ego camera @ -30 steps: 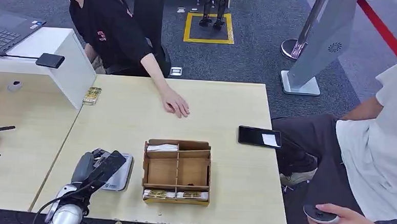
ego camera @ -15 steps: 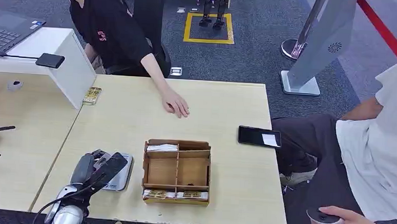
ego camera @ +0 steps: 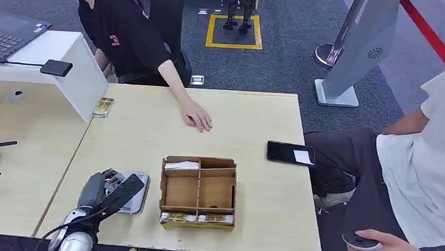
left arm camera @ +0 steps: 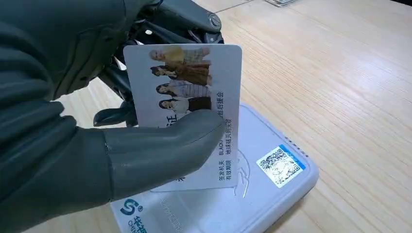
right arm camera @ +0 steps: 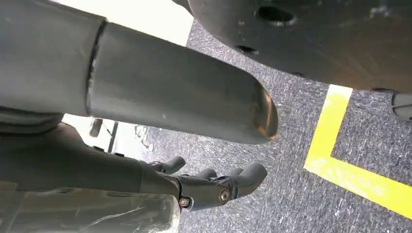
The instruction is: Pass the card to the sensor for recognition and then transmit it.
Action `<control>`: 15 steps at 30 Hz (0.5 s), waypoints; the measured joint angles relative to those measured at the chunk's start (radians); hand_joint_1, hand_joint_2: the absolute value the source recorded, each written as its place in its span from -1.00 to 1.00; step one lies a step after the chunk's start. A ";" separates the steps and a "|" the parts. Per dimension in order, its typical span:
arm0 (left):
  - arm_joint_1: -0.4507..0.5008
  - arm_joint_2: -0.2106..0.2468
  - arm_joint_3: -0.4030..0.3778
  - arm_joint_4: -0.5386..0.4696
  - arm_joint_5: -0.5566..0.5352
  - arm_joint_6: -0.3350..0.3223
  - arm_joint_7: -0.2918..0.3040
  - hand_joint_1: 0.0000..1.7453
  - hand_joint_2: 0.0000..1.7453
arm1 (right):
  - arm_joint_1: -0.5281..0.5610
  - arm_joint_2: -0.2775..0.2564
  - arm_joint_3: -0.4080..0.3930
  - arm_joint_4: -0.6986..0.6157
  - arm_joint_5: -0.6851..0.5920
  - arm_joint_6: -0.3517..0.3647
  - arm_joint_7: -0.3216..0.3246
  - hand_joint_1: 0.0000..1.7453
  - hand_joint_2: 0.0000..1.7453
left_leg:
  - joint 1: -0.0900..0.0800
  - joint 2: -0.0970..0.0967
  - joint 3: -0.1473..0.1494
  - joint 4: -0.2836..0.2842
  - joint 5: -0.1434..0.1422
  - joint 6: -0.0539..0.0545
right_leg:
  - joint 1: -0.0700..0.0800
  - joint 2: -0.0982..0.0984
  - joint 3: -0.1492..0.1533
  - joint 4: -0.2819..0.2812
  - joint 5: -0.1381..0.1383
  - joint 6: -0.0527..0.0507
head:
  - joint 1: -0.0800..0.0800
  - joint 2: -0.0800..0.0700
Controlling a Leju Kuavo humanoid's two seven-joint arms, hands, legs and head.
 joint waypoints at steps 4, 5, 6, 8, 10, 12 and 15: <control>0.001 0.000 0.000 0.000 -0.008 0.003 0.007 1.00 1.00 | 0.000 0.001 0.000 -0.003 0.000 0.002 0.001 -1.00 -1.00 | 0.000 0.000 0.000 0.000 0.000 0.000 | 0.000 0.000 0.000 0.000 0.000 0.000 | 0.000 0.000; 0.001 0.000 0.000 0.000 -0.008 0.003 0.007 1.00 1.00 | 0.000 0.002 0.000 -0.004 0.000 0.002 0.001 -1.00 -1.00 | 0.000 0.000 0.000 0.000 0.000 0.000 | 0.000 0.000 0.000 0.000 0.000 0.000 | 0.000 0.000; 0.002 0.000 0.000 0.000 -0.008 0.003 0.007 1.00 1.00 | 0.000 0.002 0.000 -0.005 0.000 0.003 0.001 -1.00 -1.00 | 0.000 0.000 0.000 0.000 0.000 0.000 | 0.000 0.000 0.000 0.000 0.000 0.000 | 0.000 0.000; 0.002 0.000 0.000 0.000 -0.008 0.004 0.008 1.00 1.00 | 0.001 0.002 0.000 -0.007 0.000 0.003 0.001 -1.00 -1.00 | 0.000 0.000 0.000 0.000 0.000 0.000 | 0.000 0.000 0.000 0.000 0.000 0.000 | 0.000 0.000; 0.003 0.000 0.000 0.000 -0.008 0.004 0.008 1.00 1.00 | 0.001 0.003 0.000 -0.008 0.000 0.003 0.001 -1.00 -1.00 | 0.000 0.000 0.000 0.000 0.000 0.000 | 0.000 0.000 0.000 0.000 0.000 0.000 | 0.000 0.000; 0.003 0.000 0.000 0.000 -0.008 0.004 0.008 1.00 1.00 | 0.001 0.003 0.000 -0.008 0.000 0.003 0.001 -1.00 -1.00 | 0.000 0.000 0.000 0.000 0.000 0.000 | 0.000 0.000 0.000 0.000 0.000 0.000 | 0.000 0.000; 0.003 -0.001 0.000 0.000 -0.008 0.004 0.008 1.00 1.00 | 0.001 0.003 0.000 -0.008 0.000 0.003 0.001 -1.00 -1.00 | 0.000 0.000 0.000 0.000 0.000 0.000 | 0.000 0.000 0.000 0.000 0.000 0.000 | 0.000 0.000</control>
